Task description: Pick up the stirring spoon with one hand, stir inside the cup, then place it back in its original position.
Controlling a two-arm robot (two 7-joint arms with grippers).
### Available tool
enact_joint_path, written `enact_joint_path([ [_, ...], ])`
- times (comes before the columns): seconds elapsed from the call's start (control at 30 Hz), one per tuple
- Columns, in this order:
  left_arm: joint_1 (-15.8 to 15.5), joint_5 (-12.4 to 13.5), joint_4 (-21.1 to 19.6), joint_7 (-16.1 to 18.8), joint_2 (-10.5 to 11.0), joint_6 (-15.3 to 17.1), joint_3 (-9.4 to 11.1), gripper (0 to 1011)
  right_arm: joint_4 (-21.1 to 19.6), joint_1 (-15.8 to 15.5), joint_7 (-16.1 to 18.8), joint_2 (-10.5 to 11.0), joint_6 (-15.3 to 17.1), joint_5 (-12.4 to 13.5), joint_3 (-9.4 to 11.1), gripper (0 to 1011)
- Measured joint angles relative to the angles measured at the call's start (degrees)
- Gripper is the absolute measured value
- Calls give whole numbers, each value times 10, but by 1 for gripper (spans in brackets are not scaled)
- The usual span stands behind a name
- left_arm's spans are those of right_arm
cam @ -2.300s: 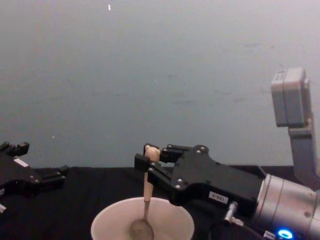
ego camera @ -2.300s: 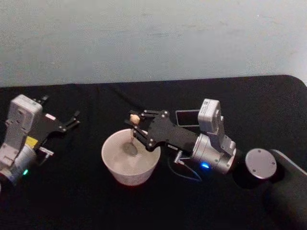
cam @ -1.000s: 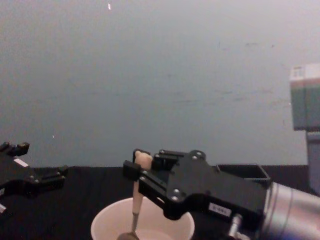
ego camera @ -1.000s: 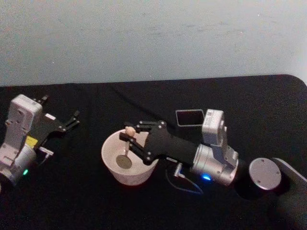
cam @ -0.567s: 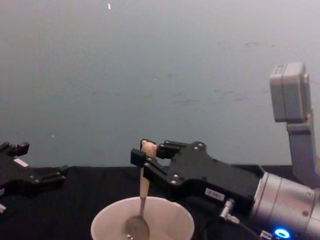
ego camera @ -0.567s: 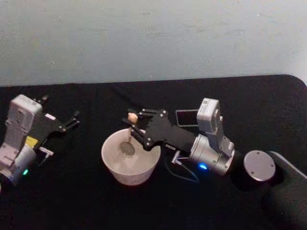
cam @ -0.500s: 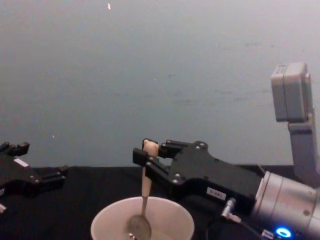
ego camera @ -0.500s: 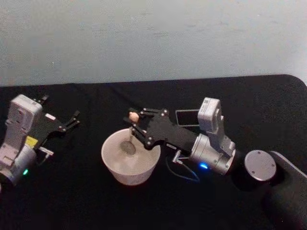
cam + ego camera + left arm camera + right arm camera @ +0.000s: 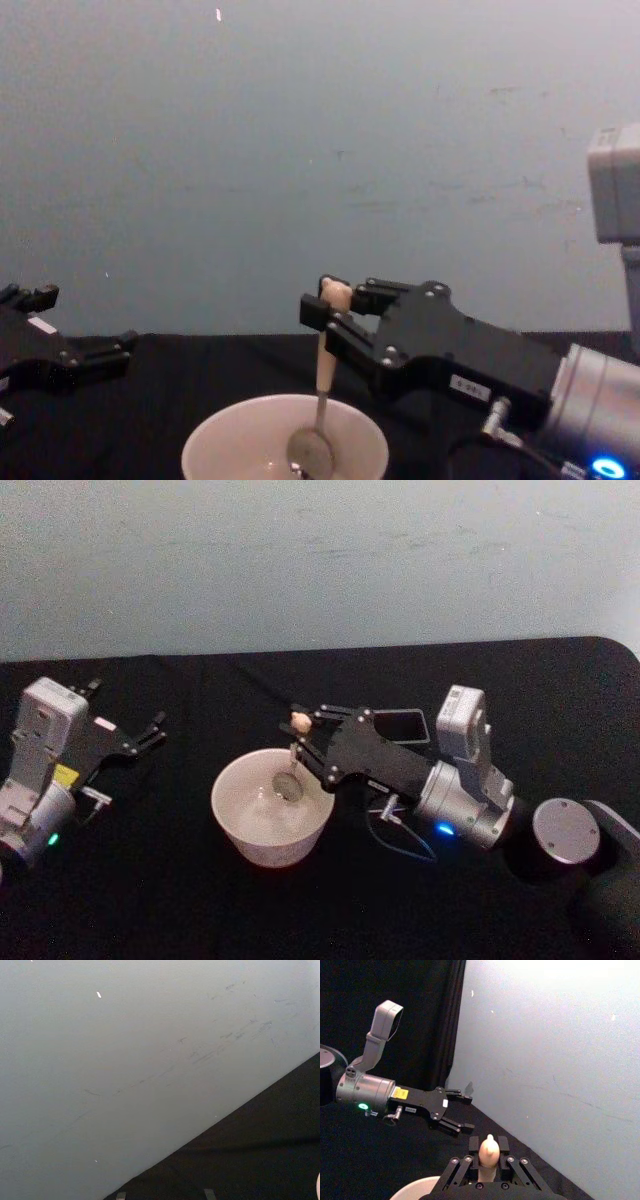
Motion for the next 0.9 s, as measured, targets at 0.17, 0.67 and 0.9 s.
enact_joint_path([
  [0.17, 0, 0, 0, 0, 0, 0, 0, 1002, -25, -16, 7, 15, 4, 5, 2, 214],
  [0.67, 0, 0, 0, 0, 0, 0, 0, 1001, -69, -42, 35, 24, 15, 21, -26, 214],
  [0.9, 0, 0, 0, 0, 0, 0, 0, 1001, -35, -19, 18, -2, 11, 10, -31, 214],
])
